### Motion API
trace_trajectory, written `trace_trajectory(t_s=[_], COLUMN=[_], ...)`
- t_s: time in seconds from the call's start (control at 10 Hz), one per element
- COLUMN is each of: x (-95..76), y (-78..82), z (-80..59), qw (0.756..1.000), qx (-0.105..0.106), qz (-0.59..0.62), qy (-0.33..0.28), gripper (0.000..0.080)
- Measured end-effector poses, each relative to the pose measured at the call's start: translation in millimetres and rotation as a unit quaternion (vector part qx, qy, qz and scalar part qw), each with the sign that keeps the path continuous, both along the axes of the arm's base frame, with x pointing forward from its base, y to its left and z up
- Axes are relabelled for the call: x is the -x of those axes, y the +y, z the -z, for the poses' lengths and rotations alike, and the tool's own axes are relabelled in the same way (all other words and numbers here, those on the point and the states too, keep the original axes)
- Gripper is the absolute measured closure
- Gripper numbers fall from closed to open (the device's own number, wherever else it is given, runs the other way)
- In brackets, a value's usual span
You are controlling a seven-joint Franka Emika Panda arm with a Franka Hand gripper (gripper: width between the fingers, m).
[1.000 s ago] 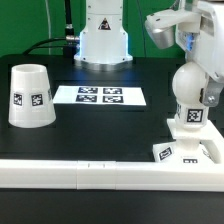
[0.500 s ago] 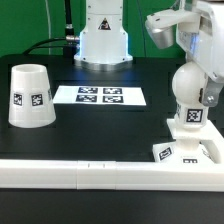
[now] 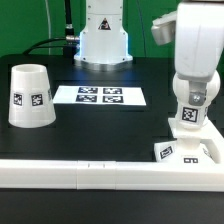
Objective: Assemble lamp
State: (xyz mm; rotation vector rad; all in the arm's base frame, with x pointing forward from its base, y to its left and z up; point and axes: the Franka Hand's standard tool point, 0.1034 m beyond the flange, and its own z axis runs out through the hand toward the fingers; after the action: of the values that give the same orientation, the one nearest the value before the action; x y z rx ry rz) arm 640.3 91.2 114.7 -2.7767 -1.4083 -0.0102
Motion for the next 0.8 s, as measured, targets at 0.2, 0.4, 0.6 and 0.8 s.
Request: trace_trajectory(t_s=[0.2, 0.4, 0.6, 0.8], x=[-2.0, -3.7, -3.9, -4.3], y=[-1.0, -0.8, -2.0, -4.0], z=[0.3, 0.6, 0.6, 0.5], qw=[0.998, 0.991, 0.982, 0.964], qx=[-0.001, -0.003, -0.003, -0.002], qz=[0.062, 0.130, 0.188, 0.264], qy=[-0.005, -0.010, -0.009, -0.007], gripper=[0.0222, 0.0222, 0.0222, 0.0221])
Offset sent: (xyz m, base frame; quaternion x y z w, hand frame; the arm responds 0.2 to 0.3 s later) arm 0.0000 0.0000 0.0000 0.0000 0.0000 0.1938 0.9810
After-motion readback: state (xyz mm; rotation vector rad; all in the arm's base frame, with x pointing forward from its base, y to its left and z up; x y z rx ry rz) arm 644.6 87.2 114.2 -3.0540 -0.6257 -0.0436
